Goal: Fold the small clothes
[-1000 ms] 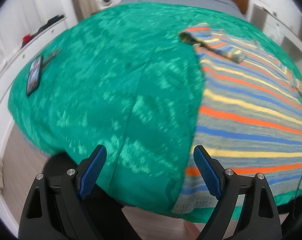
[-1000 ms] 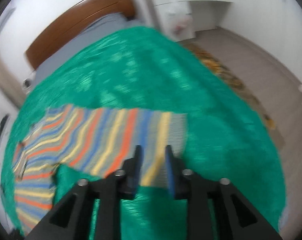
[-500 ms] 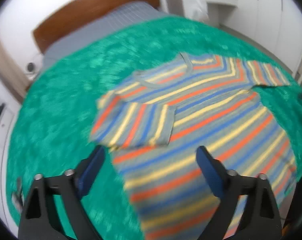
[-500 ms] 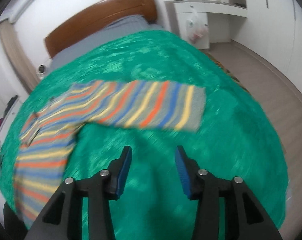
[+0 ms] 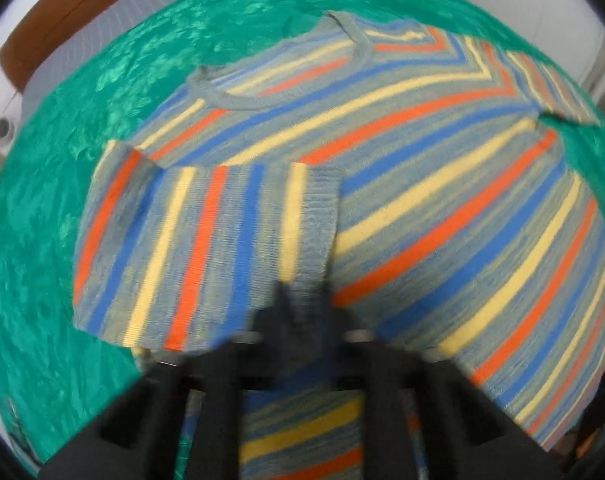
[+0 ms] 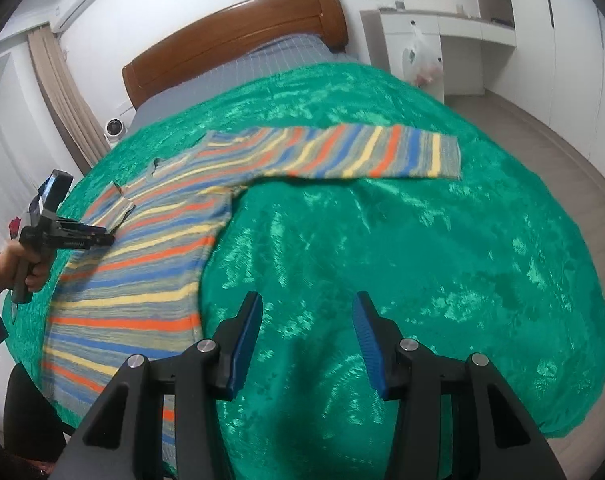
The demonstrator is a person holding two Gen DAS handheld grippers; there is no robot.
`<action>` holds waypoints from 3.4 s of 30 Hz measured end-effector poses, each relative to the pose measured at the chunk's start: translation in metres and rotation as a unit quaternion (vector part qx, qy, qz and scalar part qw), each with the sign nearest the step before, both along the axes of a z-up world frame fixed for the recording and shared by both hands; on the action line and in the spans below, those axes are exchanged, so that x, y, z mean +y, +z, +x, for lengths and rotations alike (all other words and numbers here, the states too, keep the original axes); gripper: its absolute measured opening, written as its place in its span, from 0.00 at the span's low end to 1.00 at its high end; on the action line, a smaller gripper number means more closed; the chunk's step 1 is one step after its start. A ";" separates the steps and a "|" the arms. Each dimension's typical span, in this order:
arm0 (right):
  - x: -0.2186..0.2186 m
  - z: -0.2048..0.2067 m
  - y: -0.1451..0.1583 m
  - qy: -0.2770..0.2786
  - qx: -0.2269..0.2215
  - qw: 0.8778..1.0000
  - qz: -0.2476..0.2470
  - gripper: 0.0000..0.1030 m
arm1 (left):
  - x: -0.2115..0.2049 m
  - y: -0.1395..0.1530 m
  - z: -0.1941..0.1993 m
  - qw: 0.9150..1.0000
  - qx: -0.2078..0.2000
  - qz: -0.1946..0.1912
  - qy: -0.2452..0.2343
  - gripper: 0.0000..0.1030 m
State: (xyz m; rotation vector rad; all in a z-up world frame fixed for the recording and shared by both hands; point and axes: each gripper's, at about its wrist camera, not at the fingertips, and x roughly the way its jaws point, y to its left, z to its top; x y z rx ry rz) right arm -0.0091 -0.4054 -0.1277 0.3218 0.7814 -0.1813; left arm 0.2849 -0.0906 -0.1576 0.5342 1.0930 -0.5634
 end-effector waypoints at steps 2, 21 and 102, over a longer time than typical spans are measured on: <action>0.001 0.001 -0.001 -0.002 0.000 1.000 -0.002 0.46 | 0.012 0.012 0.005 0.999 -0.004 -0.030 0.025 0.03; 0.024 -0.004 -0.006 0.006 -0.002 1.000 -0.005 0.46 | 0.292 0.018 0.048 0.843 -0.091 -0.049 0.527 0.02; -0.207 0.087 -0.012 -0.159 0.007 0.967 0.199 0.75 | 0.216 -0.002 -0.158 0.929 -0.136 -0.163 0.303 0.99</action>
